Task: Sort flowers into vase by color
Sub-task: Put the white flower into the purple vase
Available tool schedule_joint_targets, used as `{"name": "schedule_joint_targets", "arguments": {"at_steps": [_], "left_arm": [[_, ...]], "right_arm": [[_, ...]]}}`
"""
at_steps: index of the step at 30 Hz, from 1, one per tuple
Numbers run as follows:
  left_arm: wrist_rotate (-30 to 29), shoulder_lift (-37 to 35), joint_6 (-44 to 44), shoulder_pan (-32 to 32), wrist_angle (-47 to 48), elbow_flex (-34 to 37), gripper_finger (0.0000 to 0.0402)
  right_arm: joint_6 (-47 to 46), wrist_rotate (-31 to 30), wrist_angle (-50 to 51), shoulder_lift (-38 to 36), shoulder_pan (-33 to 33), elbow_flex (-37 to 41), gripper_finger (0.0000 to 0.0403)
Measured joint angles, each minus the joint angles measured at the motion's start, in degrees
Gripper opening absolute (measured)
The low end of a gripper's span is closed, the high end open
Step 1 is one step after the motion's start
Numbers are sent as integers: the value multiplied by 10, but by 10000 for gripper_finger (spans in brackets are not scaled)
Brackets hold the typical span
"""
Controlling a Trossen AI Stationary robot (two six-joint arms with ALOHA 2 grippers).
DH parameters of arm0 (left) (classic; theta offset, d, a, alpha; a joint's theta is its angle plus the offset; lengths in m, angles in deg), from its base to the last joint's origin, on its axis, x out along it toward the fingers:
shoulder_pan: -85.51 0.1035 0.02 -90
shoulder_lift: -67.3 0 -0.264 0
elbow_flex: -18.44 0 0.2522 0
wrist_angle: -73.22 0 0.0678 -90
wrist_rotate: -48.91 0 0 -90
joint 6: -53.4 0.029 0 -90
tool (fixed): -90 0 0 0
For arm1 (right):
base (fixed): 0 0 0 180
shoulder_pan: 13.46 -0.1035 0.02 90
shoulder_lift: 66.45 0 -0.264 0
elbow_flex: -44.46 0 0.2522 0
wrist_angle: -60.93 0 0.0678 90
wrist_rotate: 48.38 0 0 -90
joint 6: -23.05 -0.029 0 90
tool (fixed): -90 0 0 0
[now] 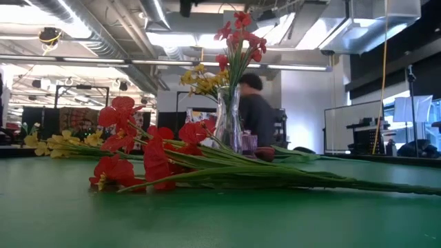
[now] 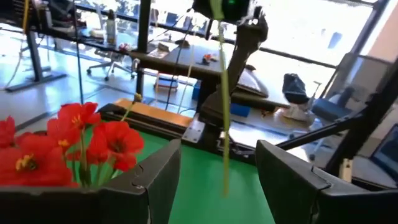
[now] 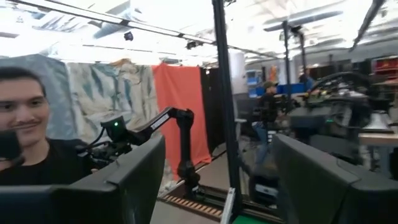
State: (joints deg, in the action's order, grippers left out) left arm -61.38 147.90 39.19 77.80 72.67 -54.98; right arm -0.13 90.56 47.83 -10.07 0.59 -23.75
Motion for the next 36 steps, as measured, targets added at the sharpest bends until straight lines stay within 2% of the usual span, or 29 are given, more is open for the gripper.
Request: {"name": "schedule_joint_targets", "arguments": {"at_steps": [4,9,16,30,36], "left_arm": [[10,27,-1,7,13,-32,203],[52,58,-5,7,19,-60,203],[65,83,-6,5,19,-85,203],[69,103,-22,6,18,-89,203],[133,106,-28,5,15,-89,203]], "right_arm": [[22,-5,-1,46,-35,-30,291],[41,-4,0,95,-64,-68,291],[51,2,-1,145,-91,-99,291],[87,-18,-4,170,-127,-105,291],[87,-18,5,170,-126,-105,291]]}}
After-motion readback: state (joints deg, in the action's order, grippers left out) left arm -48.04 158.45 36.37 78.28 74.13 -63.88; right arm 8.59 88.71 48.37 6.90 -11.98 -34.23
